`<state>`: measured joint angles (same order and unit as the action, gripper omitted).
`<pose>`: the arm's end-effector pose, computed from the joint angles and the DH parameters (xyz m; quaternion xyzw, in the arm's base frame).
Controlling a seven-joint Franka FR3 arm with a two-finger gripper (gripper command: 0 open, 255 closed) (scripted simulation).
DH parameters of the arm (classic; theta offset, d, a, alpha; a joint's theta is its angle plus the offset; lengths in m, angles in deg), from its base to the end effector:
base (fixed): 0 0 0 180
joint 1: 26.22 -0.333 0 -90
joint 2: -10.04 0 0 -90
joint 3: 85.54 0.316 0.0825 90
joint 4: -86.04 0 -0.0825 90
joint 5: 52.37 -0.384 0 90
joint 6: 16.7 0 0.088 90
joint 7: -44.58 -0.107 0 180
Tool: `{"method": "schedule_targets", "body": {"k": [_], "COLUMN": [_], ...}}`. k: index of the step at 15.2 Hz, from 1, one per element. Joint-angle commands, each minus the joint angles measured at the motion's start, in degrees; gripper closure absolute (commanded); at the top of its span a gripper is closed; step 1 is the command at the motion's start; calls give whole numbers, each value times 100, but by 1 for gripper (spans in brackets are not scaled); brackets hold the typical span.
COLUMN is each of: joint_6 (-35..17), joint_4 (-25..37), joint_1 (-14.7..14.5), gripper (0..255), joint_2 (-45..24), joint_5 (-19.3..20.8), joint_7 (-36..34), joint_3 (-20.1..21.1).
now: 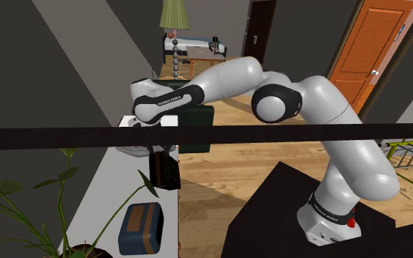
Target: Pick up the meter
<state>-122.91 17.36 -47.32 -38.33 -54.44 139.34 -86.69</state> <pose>0.6903 0.2577 0.2585 -0.5404 -0.8361 0.0695 0.0645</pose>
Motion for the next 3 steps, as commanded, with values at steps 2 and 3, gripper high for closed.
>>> {"method": "schedule_targets", "body": {"k": [2,3], "joint_6": [122,123], "joint_4": [57,58], "joint_1": [7,7], "gripper": [255,255], "joint_2": [84,83], "joint_5": [0,0], "joint_7": [5,5], "joint_3": [-1,-1]}}
